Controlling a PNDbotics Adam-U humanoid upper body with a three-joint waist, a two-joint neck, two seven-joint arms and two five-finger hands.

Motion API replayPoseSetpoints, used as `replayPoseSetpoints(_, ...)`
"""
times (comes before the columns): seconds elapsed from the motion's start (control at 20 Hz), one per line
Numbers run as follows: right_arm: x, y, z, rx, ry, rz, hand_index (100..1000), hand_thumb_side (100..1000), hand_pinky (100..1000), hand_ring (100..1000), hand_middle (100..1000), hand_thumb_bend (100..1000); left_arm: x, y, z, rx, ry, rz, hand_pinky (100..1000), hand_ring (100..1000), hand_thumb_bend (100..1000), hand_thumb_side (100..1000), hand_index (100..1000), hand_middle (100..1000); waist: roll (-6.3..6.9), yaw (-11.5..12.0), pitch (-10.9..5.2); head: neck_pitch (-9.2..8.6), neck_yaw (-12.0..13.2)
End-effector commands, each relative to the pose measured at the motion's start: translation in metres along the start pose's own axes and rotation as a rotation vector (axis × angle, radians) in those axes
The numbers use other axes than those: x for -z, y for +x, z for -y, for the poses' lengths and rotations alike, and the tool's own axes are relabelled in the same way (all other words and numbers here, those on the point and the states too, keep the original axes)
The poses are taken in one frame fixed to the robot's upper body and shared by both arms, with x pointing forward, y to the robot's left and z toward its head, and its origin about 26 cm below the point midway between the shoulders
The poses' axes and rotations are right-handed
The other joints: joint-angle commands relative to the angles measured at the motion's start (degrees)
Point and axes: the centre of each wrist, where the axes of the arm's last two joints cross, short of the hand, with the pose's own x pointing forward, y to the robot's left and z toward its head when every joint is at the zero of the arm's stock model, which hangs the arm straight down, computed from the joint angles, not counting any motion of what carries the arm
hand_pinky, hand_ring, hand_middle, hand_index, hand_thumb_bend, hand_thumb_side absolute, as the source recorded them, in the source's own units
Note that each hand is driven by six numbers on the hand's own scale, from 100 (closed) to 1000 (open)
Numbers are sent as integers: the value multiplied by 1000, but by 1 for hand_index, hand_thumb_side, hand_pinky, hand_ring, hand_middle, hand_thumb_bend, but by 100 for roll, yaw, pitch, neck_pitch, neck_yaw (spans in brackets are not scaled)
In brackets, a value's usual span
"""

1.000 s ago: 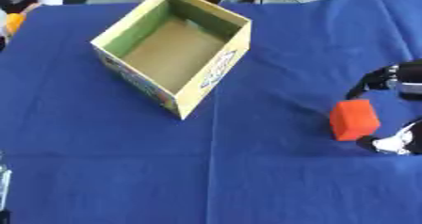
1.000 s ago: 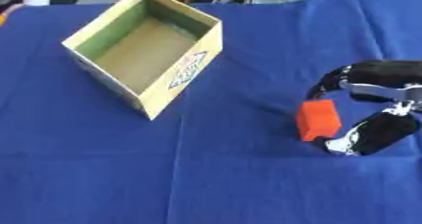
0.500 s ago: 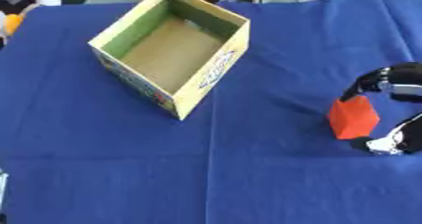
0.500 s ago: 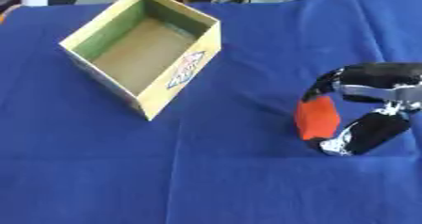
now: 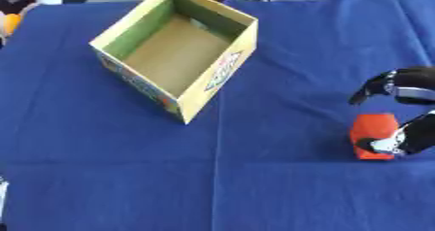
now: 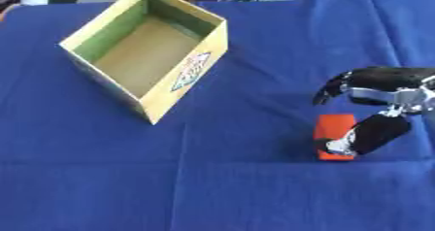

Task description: Pick up objects on the table and place them in the box.

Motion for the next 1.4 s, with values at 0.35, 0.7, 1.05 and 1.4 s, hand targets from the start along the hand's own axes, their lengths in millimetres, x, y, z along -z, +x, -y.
replayPoseSetpoints(0.35,-20,7,21,-77,-94,-45,903,591,859,896,825,397,5,7,0,-8,-20,32,457,649,100,958,721,583,-12,-9,-119,-90,-58)
replayPoseSetpoints(0.7,-20,2,24,-71,-50,-41,911,629,865,910,830,481,5,6,0,-6,-20,28,457,650,100,956,719,583,-12,-31,-125,-69,-59)
replayPoseSetpoints(1.05,-22,1,21,-68,20,-73,923,620,869,913,833,664,5,6,-1,-4,-23,27,457,651,100,956,719,583,2,-55,-135,-68,-75)
replayPoseSetpoints(1.4,-18,0,12,-82,59,-112,901,619,857,901,786,621,4,6,0,-6,-24,24,457,652,100,956,719,584,20,-74,-124,-74,-90)
